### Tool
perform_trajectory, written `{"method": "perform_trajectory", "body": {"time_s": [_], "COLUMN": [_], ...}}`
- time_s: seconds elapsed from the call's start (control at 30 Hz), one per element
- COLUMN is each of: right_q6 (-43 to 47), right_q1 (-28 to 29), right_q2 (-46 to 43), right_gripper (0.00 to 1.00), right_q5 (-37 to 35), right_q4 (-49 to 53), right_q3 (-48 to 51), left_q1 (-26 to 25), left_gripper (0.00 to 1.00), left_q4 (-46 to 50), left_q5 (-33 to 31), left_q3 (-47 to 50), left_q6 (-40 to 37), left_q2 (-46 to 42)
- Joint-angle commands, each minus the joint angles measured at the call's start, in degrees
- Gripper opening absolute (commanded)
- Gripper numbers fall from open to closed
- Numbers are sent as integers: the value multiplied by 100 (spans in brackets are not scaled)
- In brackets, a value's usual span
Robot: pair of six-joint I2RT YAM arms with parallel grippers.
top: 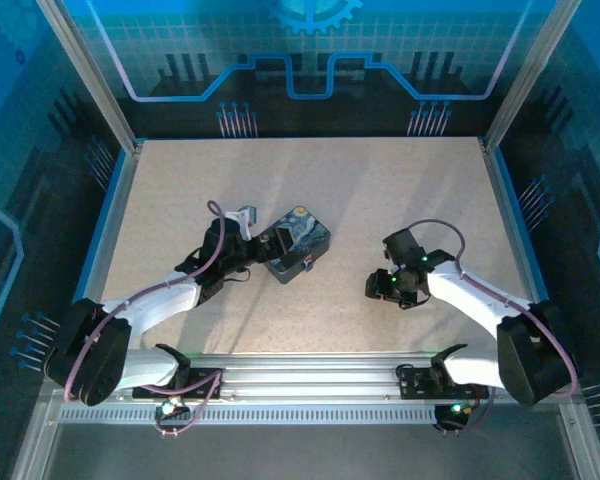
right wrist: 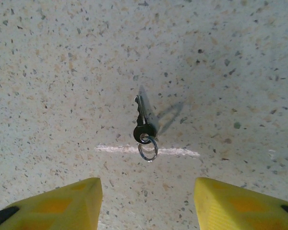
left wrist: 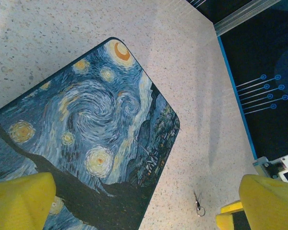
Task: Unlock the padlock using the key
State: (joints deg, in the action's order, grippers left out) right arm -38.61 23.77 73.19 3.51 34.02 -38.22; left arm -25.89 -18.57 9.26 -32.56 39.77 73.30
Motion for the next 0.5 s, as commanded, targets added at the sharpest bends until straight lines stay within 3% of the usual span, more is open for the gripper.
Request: {"method": "perform_trajectory", "body": {"time_s": [0.0,0.47], "right_q6": [-116,-118], "right_q1": [92,109], "right_q2": [173,747], "right_gripper": [50,34], "right_q5": [62,-104], "right_q4": [-178,-400], "right_q3": [51,-56], "left_q1": [-73,-74], "left_gripper": [99,99], "left_q4": [-134,-96], "left_q5": [-74,-126], "left_q3": [74,100], "left_q6": [62,44], "left_q2": [53,0]}}
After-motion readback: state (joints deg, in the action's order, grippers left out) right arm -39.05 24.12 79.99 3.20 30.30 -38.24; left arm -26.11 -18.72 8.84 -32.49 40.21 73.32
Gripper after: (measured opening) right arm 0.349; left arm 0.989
